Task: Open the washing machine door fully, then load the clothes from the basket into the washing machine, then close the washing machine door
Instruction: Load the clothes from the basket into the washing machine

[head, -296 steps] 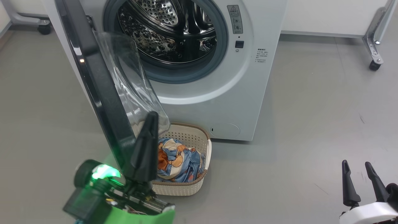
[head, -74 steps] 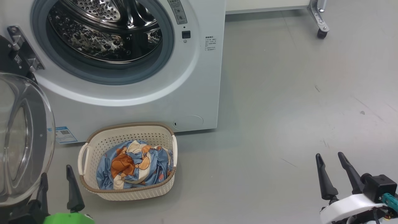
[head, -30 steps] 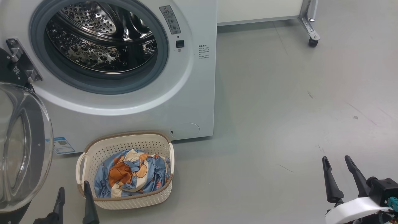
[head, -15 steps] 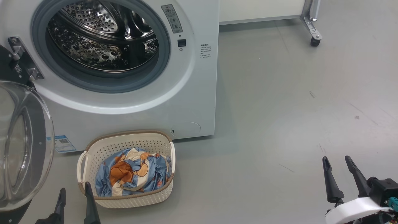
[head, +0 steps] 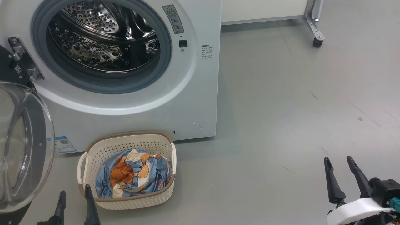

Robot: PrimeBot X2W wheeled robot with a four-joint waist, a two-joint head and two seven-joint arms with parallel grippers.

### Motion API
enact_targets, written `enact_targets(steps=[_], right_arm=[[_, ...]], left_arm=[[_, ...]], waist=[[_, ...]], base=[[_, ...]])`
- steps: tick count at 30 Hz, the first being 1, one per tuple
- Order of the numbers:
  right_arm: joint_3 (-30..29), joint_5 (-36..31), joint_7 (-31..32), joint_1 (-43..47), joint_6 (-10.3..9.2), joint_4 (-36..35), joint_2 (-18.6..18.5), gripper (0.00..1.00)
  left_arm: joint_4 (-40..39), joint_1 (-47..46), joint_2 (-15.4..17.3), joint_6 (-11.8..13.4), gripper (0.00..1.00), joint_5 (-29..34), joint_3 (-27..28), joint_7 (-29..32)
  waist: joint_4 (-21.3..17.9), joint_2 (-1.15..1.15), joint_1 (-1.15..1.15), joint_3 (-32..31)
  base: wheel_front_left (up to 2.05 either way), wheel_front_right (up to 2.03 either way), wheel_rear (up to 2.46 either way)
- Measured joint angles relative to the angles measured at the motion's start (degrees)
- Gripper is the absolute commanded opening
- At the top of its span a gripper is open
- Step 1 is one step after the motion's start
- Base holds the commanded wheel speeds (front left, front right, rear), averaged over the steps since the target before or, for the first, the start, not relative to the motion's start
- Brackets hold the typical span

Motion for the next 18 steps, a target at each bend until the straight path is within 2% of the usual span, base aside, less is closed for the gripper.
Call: enact_targets(steps=[18], right_arm=[[-0.1, 0.0, 0.0, 0.0, 0.00, 0.0, 0.0, 1.00]], left_arm=[[-0.3, 0.1, 0.0, 0.6, 1.00, 0.1, 0.1, 0.0]], waist=[[0.3, 0.00, 0.00, 0.5]], base=[[0.74, -0.74, 0.00]])
